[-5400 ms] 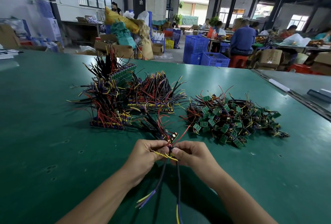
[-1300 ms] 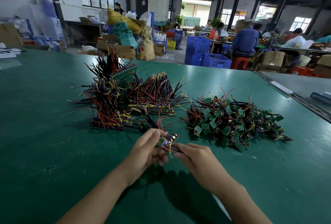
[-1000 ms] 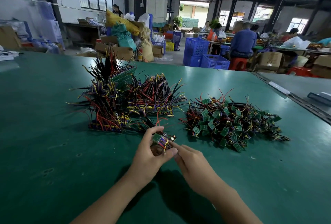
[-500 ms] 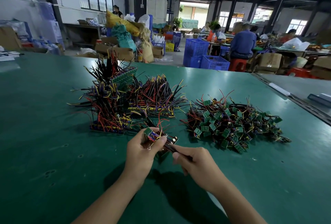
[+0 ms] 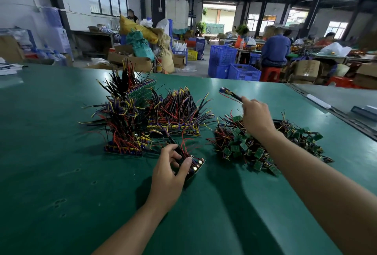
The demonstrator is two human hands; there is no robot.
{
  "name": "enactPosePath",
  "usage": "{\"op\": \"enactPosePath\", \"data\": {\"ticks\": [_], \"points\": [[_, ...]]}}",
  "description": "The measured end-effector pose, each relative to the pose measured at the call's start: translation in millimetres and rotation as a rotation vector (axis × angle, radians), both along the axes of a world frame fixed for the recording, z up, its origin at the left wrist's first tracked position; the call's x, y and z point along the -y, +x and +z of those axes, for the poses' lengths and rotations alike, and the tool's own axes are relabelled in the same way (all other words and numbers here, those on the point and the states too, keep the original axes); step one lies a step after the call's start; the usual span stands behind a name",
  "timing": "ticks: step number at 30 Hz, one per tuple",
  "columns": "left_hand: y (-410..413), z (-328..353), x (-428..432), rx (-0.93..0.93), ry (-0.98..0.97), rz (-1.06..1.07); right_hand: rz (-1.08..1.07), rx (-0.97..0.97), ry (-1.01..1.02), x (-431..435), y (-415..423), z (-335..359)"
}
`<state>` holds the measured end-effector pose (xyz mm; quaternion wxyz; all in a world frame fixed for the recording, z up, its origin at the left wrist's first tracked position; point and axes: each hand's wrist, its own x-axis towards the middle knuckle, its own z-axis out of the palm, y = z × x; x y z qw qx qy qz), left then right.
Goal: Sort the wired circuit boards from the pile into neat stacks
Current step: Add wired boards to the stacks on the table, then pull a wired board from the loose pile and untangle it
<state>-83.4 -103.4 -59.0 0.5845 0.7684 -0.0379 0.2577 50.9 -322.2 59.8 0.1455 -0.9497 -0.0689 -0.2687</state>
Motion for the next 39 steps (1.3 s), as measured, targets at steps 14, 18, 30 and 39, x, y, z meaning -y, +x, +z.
{"op": "enactPosePath", "data": {"ticks": [14,18,30,39], "points": [[7,-7,-3,-0.121,0.077,0.033,-0.24,-0.319,-0.263,4,-2,-41],[6,-5,-2,-0.142,0.075,0.038,-0.229,-0.437,-0.328,8,-2,-34],[9,-4,-7,-0.204,0.056,0.139,0.045,-0.093,0.031,-37,-55,-46],[8,-7,-6,-0.226,0.095,0.105,-0.096,0.144,0.084,-29,-60,-46]]}}
